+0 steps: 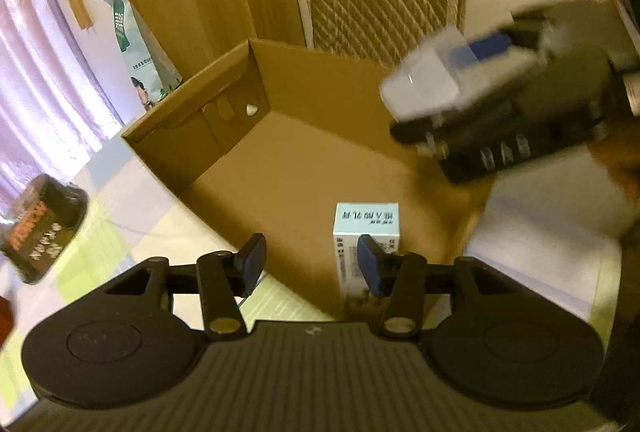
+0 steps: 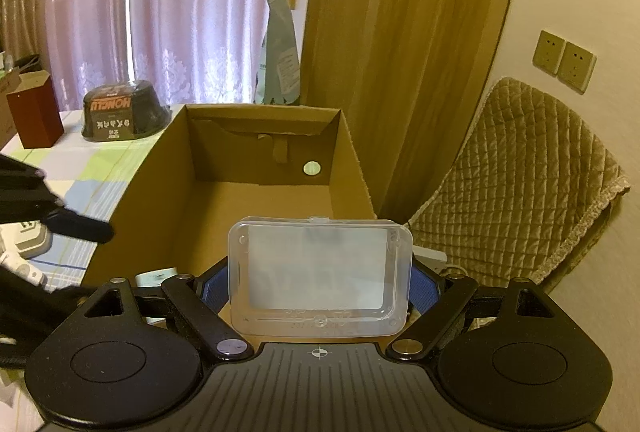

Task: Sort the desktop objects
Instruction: 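Open the left tool to drop the medicine box into the cardboard box, then lower the clear plastic box into the cardboard box and open the right tool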

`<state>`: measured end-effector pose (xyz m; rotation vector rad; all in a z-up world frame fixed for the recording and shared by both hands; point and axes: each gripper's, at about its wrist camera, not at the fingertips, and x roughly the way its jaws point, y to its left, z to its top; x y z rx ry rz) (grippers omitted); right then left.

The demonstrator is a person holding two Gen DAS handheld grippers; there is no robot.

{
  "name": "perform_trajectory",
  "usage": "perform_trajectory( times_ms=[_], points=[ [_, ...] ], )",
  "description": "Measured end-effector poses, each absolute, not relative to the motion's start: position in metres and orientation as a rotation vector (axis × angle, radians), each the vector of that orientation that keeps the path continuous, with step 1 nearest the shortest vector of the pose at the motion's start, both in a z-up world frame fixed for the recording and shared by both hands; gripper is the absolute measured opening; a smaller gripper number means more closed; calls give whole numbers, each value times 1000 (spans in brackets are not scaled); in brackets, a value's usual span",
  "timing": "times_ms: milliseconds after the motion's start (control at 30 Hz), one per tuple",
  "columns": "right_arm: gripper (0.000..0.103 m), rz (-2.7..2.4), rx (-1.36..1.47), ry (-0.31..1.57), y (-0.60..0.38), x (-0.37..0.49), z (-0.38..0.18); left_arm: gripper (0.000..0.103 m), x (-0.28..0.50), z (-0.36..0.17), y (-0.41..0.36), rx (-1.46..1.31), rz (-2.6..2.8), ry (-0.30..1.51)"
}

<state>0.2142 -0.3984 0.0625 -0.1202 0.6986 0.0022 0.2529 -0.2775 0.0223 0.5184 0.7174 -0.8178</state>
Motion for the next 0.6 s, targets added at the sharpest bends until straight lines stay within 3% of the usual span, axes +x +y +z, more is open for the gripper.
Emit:
perform_trajectory(
  times_ms=[600],
  points=[
    [86, 54, -114, 708, -396, 214, 55, 45, 254, 24, -271, 493, -795, 699]
  ],
)
